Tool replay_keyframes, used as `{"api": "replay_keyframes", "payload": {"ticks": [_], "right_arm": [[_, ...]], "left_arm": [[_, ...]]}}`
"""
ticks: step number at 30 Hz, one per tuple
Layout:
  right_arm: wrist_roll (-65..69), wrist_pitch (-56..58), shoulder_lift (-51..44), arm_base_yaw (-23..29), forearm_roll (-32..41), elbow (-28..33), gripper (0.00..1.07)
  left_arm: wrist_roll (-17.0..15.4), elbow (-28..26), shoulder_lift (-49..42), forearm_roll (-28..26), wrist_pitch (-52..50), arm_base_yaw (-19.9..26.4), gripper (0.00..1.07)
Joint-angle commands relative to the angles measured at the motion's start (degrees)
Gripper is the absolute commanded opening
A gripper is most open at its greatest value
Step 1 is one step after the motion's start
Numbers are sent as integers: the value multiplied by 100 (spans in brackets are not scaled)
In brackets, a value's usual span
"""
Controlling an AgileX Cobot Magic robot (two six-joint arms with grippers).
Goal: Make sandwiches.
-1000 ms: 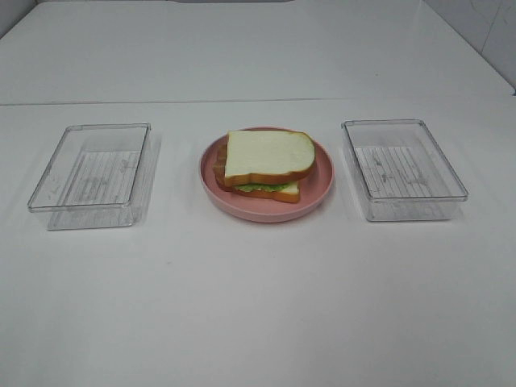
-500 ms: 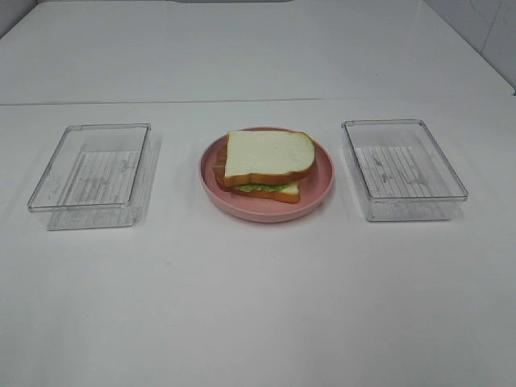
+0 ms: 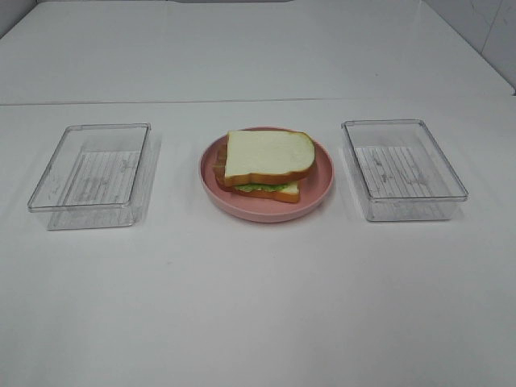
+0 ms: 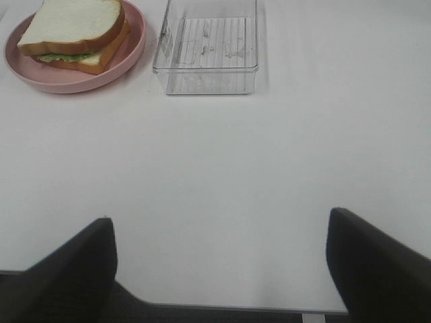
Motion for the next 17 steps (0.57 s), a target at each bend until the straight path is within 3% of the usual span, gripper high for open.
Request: {"api": "replay_keyframes", "payload": {"ticks": [1,17], "right_arm": [[-74,-46,-166,-17,0,11,83],[-69,-46,-166,-17,0,11,83]], "left_arm": [[0,6,-92,-40,-40,11,100],[0,6,-92,-40,-40,11,100]]}}
